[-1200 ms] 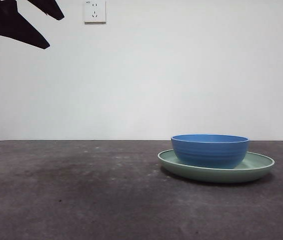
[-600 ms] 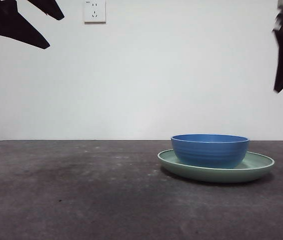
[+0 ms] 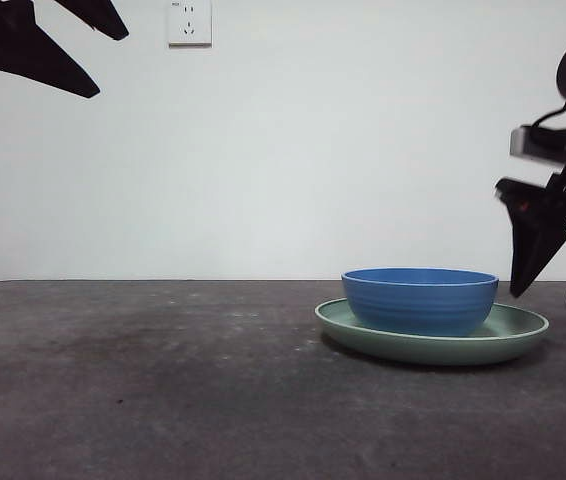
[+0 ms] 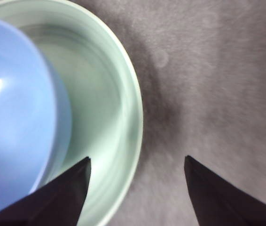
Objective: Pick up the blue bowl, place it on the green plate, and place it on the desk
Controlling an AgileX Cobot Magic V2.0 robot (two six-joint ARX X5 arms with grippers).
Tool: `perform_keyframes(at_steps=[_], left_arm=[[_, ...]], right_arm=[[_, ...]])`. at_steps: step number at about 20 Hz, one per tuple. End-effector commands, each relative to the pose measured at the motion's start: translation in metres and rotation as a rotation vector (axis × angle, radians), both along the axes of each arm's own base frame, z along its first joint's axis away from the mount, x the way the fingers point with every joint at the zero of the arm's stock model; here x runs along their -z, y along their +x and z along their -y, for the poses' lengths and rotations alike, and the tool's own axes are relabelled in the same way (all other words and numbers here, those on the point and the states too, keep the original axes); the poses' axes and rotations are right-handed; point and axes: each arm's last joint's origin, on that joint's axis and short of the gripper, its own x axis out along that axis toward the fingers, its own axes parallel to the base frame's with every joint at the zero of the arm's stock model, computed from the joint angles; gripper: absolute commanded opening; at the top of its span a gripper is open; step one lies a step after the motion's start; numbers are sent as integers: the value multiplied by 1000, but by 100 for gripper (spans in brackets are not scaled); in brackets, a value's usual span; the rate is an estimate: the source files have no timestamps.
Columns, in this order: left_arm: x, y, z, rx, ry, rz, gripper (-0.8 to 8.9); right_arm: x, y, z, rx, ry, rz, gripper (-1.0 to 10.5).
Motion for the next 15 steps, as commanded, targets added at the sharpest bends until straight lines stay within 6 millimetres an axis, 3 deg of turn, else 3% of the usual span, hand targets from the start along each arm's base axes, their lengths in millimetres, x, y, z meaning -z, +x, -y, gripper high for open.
perform_keyframes(at_steps=[1,7,13,15], left_arm=[[-3,1,2,20,-11,20,249],[-3,1,2,20,-11,20,249],[-3,1,2,20,-11,20,249],[-3,1,2,20,-11,20,249]], right_arm=[[10,9,-1,14,21,-12,295],[31,19,-3,19,53,-36,210],[32,21,-3,21,52,-29,17],[32,21,-3,21,52,-29,13]])
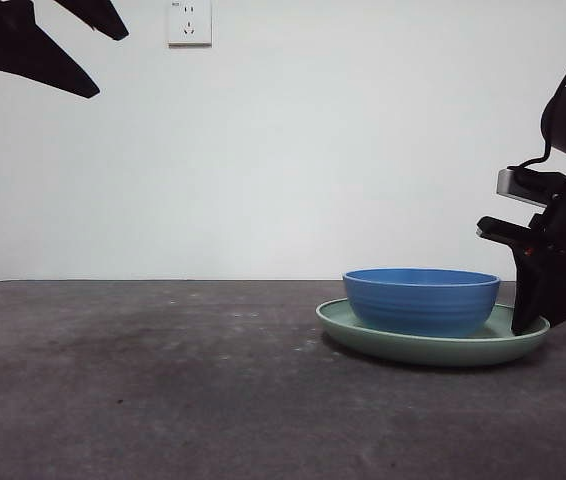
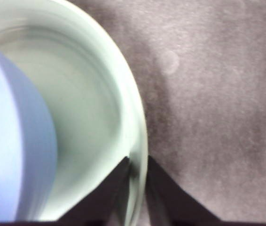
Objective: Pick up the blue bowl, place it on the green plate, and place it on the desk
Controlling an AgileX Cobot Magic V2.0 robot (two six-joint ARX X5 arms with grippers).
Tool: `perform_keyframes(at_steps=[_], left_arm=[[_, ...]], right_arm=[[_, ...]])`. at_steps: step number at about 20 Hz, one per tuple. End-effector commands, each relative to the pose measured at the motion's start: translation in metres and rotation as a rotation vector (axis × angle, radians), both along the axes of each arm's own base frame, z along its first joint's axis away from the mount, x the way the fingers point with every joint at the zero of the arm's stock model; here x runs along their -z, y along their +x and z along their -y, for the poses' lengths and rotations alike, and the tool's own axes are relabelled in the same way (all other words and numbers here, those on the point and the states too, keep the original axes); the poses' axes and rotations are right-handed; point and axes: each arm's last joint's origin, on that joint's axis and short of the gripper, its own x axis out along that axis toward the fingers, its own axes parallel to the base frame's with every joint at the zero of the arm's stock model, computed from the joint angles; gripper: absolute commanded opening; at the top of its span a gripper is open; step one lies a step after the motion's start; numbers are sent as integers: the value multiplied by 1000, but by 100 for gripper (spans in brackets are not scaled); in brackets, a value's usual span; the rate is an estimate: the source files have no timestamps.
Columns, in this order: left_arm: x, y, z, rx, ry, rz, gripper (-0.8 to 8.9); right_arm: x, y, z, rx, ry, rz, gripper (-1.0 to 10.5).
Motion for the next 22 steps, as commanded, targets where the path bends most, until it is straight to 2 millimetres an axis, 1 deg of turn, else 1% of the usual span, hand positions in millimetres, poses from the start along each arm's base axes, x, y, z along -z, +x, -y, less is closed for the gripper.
perform_keyframes(at_steps=[1,4,7,9,14,16,19,22], left_arm=[[-3,1,2,20,-11,20,249],[-3,1,2,19,-11,18,249],[-3,1,2,18,-11,16,249],[-3,1,2,18,-11,16,249],[-3,1,2,18,-11,16,249],[-3,1,2,18,-11,17,249],[-3,1,2,18,-11,16,249],[-3,1,2,18,-11,17,249]], right_arm=[[3,3,0,7,0,-8,13],[3,3,4,55,42,-27,13],[0,3,10,53,126,-38,13],[-5,1,11,61,132,-30,13],[-31,-5,11,45,171,51,13],[-39,-8,10,42,191,68,13],[-43,-9,9,44,240,69,13],[-45,-8,2,30,275,71,13]])
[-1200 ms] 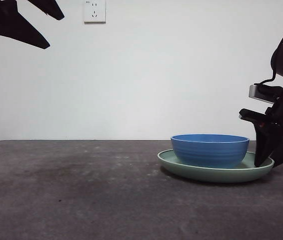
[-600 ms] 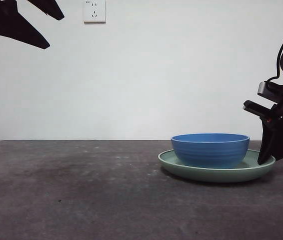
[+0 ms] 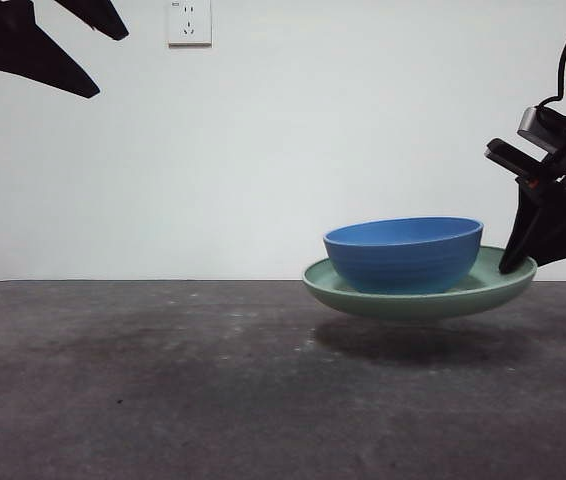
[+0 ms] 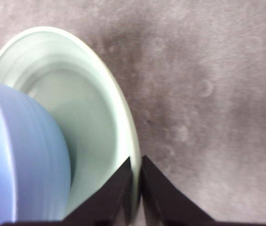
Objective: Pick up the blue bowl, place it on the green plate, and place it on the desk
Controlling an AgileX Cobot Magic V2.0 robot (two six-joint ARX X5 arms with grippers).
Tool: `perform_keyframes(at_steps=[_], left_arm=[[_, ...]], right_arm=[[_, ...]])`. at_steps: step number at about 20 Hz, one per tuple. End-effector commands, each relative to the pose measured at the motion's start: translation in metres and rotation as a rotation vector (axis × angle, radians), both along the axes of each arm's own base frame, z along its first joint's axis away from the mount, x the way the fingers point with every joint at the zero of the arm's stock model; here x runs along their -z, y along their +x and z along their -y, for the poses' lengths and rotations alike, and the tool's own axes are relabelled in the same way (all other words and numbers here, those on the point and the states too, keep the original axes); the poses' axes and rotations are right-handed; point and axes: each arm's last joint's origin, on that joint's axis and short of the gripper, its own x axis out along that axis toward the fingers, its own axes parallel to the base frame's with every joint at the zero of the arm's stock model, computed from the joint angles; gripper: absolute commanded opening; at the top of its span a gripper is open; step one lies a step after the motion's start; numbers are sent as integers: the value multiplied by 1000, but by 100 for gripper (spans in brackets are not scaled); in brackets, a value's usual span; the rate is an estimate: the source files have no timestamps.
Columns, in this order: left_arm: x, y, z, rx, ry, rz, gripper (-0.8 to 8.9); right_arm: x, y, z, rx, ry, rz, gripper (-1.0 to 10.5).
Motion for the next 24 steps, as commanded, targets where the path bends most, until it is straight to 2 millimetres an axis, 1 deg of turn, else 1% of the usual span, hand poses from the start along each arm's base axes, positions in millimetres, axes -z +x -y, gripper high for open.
perform_keyframes(at_steps=[1,3,12,15,17,20,24], left_arm=[[-3,1,2,18,-11,17,249],[-3,1,2,18,-11,17,249],[-3,1,2,18,-12,17,249],[-3,1,2,18,-11,17,249],[-3,1,2,18,-11,16,249],[-3,1,2,18,-11,16,249],[-3,1,2,18,-11,16,249]], right_arm=[[-5,3,-9,-5,43,15,13],[-5,3,-18,-24,52,18,13],[-11,-1,-73,-94,72,77,13],[-9,-1,-88,-111,95,86,13],[0,3,-95,-106,95,73,13],[20,10,-105,-107,105,41,13],[43,17,-111,-88,119,0,13]])
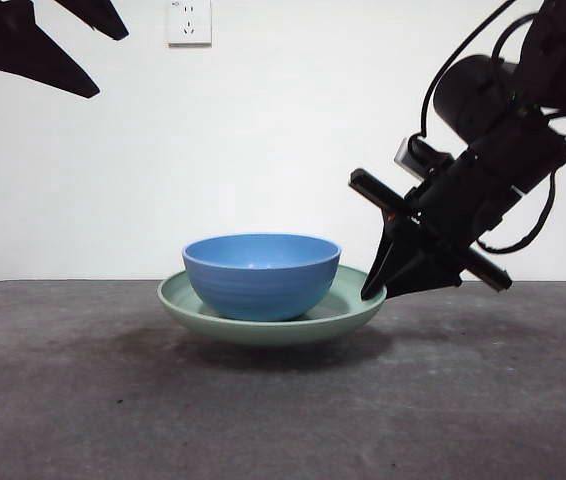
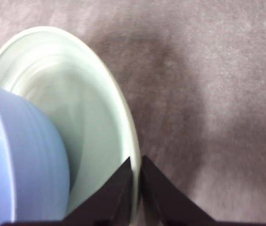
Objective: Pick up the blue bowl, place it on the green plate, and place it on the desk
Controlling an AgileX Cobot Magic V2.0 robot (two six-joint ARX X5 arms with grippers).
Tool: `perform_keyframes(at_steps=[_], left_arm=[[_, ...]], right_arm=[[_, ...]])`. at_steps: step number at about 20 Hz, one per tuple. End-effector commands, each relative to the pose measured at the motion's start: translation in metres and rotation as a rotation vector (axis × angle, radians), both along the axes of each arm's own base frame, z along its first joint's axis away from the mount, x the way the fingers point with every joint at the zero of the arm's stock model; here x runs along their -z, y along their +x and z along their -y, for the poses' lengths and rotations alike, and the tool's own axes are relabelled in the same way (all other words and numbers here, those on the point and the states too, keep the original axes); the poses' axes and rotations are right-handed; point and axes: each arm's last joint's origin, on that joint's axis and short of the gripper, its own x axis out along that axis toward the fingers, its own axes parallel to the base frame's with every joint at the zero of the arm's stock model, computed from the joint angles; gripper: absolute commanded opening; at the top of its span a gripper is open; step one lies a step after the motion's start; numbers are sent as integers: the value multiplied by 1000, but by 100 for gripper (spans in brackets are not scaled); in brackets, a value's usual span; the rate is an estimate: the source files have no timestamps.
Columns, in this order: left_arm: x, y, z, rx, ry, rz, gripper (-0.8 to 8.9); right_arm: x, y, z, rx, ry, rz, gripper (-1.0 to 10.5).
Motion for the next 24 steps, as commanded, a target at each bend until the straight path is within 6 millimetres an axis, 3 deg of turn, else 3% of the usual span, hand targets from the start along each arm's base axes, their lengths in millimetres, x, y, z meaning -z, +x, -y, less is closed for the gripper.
perform_keyframes(at_steps=[1,8,11,15,20,24], left_arm=[[-3,1,2,18,-11,16,249],[-3,1,2,18,-11,16,249],[-3,1,2,18,-11,16,249],[-3,1,2,18,-11,16,249],[-3,1,2,18,-11,17,249],[-3,1,2,18,-11,17,249]], right_arm=[[11,5,-4,14,15,-36,13],[19,6,-4,25,-18,-51,28],[20,5,-4,24,-22,-62,204],[14,4,-4,25,-18,-49,227],[-22,-7,9,57,-102,43,228],[-68,-34,23,5,-196,160,228]])
